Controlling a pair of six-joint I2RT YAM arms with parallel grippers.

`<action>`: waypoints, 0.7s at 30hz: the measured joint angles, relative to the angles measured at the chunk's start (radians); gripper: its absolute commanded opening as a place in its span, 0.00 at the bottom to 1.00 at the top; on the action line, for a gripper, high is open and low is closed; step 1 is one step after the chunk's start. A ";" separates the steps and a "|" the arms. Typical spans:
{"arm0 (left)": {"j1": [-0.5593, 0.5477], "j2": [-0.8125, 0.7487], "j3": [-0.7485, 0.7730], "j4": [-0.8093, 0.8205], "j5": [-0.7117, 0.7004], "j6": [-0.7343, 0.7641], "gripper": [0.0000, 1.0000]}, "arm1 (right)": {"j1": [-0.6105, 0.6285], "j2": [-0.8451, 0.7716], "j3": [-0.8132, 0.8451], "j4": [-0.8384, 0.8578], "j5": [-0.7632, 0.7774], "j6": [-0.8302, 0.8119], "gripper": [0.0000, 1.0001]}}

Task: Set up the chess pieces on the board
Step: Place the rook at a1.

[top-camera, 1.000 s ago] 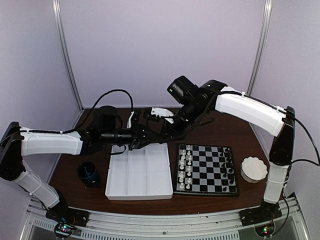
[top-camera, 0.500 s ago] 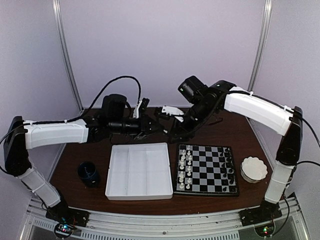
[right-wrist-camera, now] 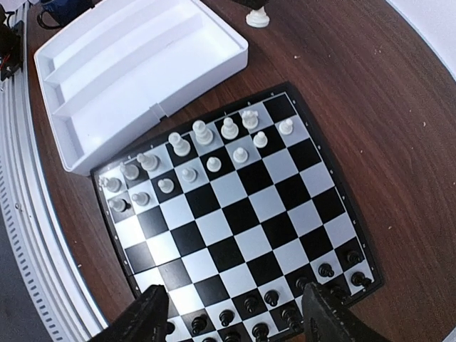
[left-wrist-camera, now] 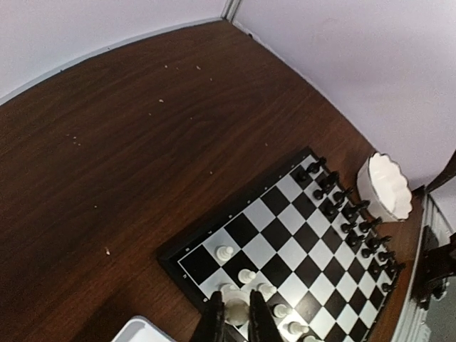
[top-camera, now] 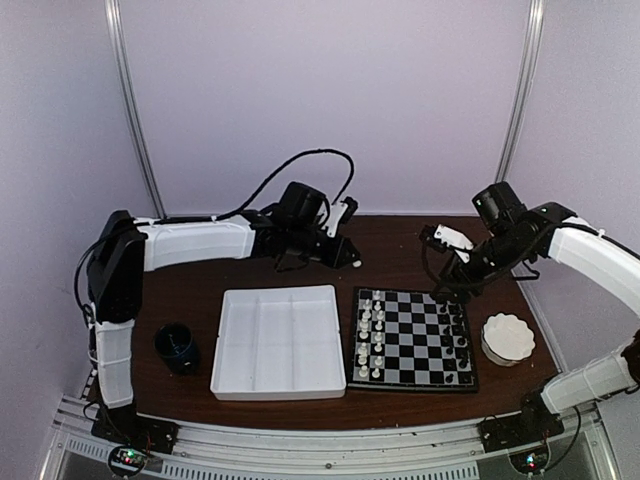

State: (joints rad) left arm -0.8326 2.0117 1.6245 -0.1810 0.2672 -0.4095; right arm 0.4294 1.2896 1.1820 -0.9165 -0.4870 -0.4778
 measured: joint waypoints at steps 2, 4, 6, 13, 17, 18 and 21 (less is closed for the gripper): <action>-0.016 0.061 0.049 -0.027 -0.019 0.051 0.05 | -0.018 -0.042 -0.066 0.019 0.001 -0.005 0.68; -0.032 0.108 0.087 -0.048 -0.034 0.093 0.05 | -0.039 -0.063 -0.115 0.047 0.000 -0.006 0.69; -0.046 0.149 0.123 -0.069 -0.047 0.130 0.05 | -0.055 -0.071 -0.152 0.074 -0.002 -0.008 0.70; -0.067 0.249 0.192 -0.083 -0.085 0.212 0.06 | -0.084 -0.071 -0.188 0.131 -0.008 -0.008 0.72; -0.071 0.303 0.238 -0.084 -0.109 0.240 0.07 | -0.087 -0.071 -0.188 0.146 -0.014 -0.008 0.73; -0.072 0.314 0.245 -0.083 -0.115 0.244 0.07 | -0.088 -0.071 -0.188 0.147 -0.014 -0.008 0.73; -0.073 0.340 0.265 -0.087 -0.135 0.253 0.07 | -0.089 -0.070 -0.193 0.154 -0.015 -0.008 0.73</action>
State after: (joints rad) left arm -0.9054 2.3516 1.8893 -0.2676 0.1318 -0.1562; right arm 0.3401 1.2194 0.9886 -0.7628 -0.5018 -0.4862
